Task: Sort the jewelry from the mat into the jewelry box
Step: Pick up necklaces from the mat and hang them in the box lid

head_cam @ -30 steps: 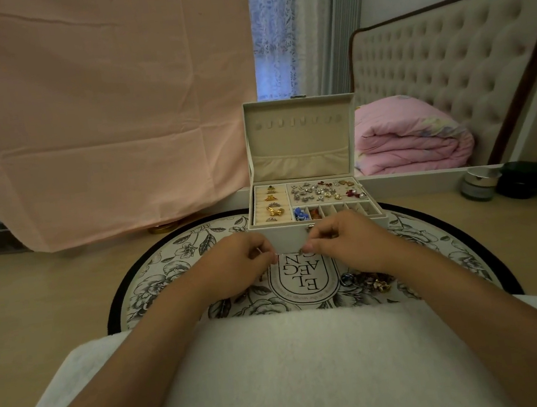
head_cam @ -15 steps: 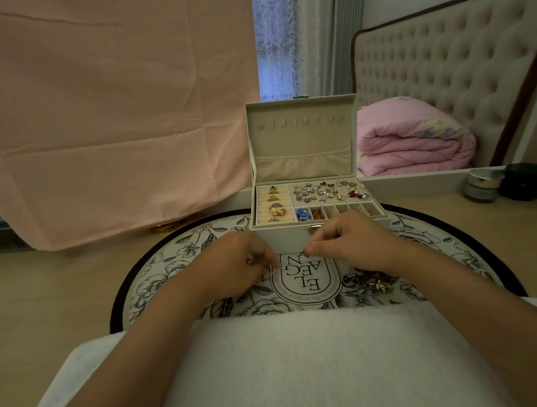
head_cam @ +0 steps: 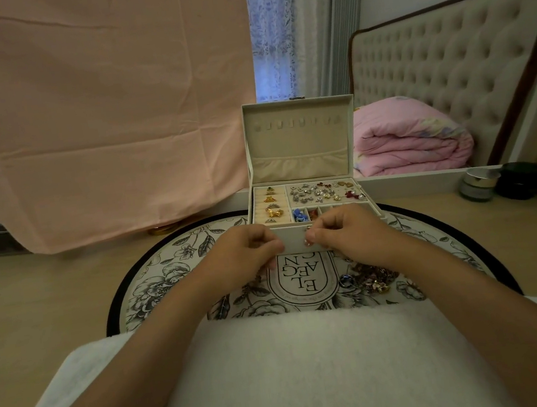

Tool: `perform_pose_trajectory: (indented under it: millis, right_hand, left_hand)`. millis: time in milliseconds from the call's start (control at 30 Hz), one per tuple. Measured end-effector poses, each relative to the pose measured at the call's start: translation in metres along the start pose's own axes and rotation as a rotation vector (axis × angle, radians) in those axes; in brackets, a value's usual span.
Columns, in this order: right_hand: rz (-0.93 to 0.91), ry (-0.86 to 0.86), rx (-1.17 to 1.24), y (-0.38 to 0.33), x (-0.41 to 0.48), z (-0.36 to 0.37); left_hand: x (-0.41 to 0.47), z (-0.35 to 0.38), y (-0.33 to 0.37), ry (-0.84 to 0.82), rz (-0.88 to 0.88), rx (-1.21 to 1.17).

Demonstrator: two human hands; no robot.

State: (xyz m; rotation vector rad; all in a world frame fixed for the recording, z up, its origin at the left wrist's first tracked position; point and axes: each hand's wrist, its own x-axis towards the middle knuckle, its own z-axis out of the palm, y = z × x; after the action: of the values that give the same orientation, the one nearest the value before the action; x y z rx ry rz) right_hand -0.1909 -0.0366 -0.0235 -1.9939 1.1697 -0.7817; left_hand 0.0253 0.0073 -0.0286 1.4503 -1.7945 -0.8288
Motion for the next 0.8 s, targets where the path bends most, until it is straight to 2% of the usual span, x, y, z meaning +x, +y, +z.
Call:
perform_pose_trajectory:
  millis: [133,233,400,533,667,800]
  right_hand:
    - [0.041,-0.105,-0.081,0.000,-0.001,0.002]
    - [0.033,-0.145,-0.118,-0.001,-0.002,0.004]
    - [0.036,-0.111,-0.136,-0.001,0.000,0.006]
    - [0.039,-0.128,-0.264,0.000,-0.001,0.009]
    - [-0.036,-0.082,-0.245,0.000,-0.001,0.015]
    - [-0.079,-0.025,-0.182,-0.001,0.000,0.017]
  left_hand:
    - [0.003,-0.004,-0.008,0.050,0.004,0.222]
    - [0.003,-0.008,-0.012,0.054,0.009,0.273]
    - [0.002,-0.008,-0.013,0.074,0.015,0.337]
    - [0.002,-0.005,-0.012,0.077,0.023,0.443]
    - [0.003,-0.001,-0.009,0.128,0.085,0.546]
    - [0.003,0.002,-0.008,0.181,0.125,0.436]
